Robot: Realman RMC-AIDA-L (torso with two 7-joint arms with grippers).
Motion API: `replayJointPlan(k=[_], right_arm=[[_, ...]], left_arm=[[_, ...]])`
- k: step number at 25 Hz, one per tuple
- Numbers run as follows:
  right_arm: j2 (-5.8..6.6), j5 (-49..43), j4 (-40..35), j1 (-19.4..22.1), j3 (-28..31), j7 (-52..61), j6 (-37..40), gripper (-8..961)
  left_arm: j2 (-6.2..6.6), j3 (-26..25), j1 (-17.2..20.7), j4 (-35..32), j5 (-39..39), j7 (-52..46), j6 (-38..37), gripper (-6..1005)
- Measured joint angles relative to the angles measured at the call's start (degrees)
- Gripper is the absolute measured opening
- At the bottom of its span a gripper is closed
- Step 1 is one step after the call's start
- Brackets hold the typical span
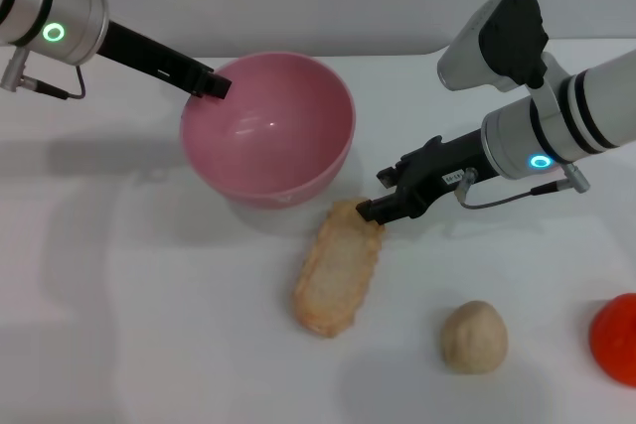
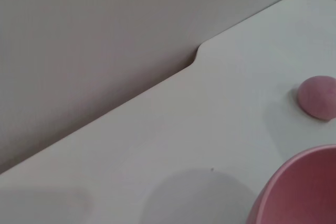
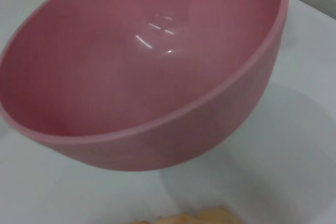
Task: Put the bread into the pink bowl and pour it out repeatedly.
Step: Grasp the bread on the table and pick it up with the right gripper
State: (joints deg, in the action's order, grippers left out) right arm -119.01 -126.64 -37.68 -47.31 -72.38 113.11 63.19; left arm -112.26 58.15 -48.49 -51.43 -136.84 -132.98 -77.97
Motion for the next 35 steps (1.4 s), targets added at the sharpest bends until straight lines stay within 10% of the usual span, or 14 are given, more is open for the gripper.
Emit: replayJointPlan(k=[35], right_arm=[[-0.35,4.6,4.7,-0.3,-5.6,1.8,-3.8,606]], left_arm=[[-1.96,0.3,2.6,-1.3,0.0,2.0,0.6,47]])
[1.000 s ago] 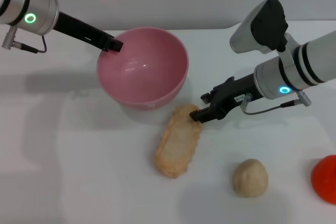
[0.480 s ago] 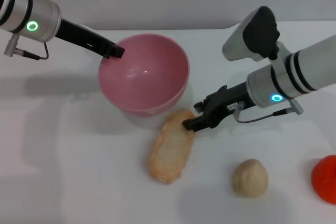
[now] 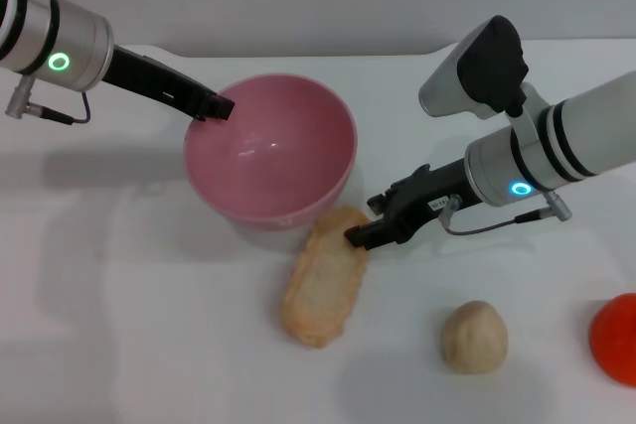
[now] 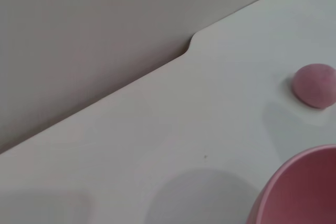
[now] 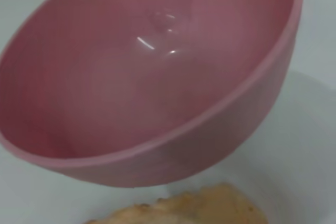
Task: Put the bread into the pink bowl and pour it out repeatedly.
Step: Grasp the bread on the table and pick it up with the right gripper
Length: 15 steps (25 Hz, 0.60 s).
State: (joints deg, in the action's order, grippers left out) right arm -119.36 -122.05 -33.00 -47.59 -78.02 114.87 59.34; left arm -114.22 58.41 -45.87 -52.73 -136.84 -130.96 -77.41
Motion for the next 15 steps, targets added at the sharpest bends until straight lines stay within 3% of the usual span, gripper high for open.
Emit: replayJointPlan(k=[15], right_arm=[[-0.09,2.3,0.5,-0.3,-1.3,0.2,-1.8,605]], left_arm=[[-0.17,0.1,-0.1,-0.2,0.0,0.8,0.0,47]])
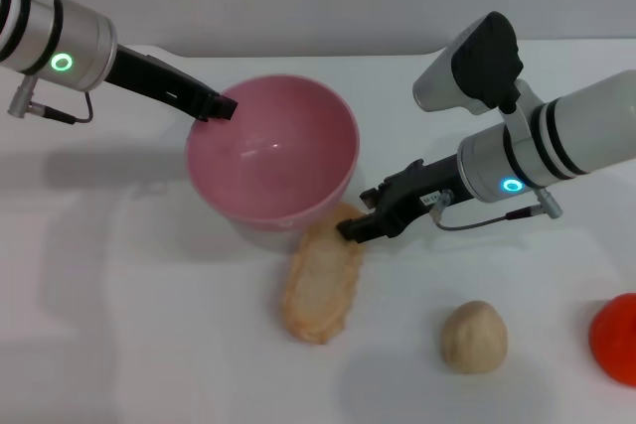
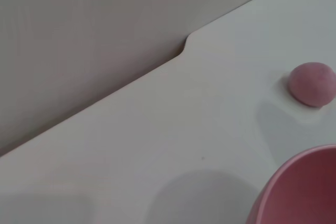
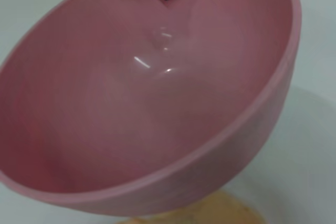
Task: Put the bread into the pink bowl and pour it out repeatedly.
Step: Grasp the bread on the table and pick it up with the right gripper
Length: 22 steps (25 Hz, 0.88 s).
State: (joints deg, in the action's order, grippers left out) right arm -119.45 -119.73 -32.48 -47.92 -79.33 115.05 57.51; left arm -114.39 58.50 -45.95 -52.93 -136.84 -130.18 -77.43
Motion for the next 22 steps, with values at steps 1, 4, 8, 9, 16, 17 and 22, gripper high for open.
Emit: replayJointPlan(k=[1,4,8,9,16,17,22], right_arm=[[0.00,0.3,0.0,0.0,-0.1,0.1,-0.1,605],[0.07,0.5,-0.1,0.2,-0.2,0.4,-0.1,605],[0.26,0.5,-0.5,0.5,-0.3,0.6,0.1,605],[0.29,0.6,-0.5,0.5,-0.3,0.6,0.1,605],[0.34,0.6,-0.6,0.5,-0.6,0.6,0.4,605],[0.34,0.6,-0.7,0.5,-0.6,0.6,0.4,604],[0.36,0.6,-2.3,1.6,-0.6,0.6,1.2,604]], left_arm=[[0.06,0.0,0.0,0.0,0.0,0.0,0.0,47],[0.22,-0.2,0.0,-0.3,0.0,0.0,-0.1,47],[0.17,-0.2,0.0,-0.9,0.0,0.0,-0.4,47],[0.09,-0.1,-0.1,-0.9,0.0,0.0,-0.4,47],[-0.26,0.0,-0.3,-1.0,0.0,0.0,-0.5,47],[-0.26,0.0,-0.2,-1.0,0.0,0.0,-0.5,47],[-0.03,-0.2,0.1,-0.9,0.0,-0.1,-0.4,47]])
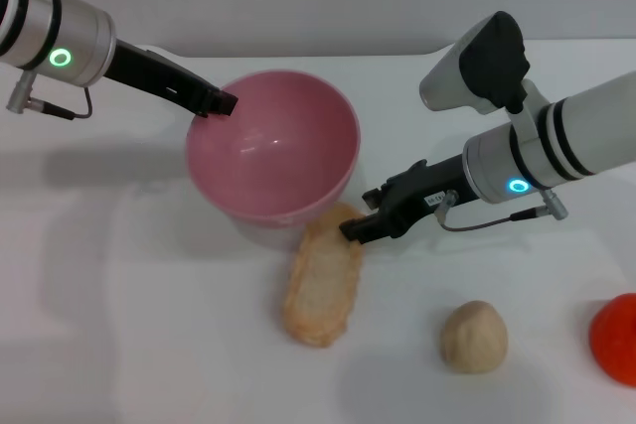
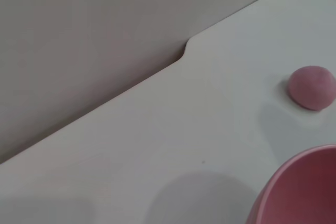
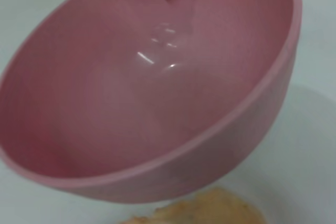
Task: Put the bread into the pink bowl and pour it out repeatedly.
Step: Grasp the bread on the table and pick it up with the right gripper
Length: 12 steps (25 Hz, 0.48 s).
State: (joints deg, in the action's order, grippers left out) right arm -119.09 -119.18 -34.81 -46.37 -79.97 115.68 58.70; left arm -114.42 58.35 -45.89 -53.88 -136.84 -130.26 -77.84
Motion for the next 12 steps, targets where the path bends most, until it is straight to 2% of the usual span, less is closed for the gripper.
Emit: replayJointPlan(k=[12], right_arm=[[0.06,-0.5,-9.9,5.4,-0.4,2.1,4.6,604]], left_arm=[[1.30,-0.5,0.1,0.0,0.0,-0.2,0.5,47]])
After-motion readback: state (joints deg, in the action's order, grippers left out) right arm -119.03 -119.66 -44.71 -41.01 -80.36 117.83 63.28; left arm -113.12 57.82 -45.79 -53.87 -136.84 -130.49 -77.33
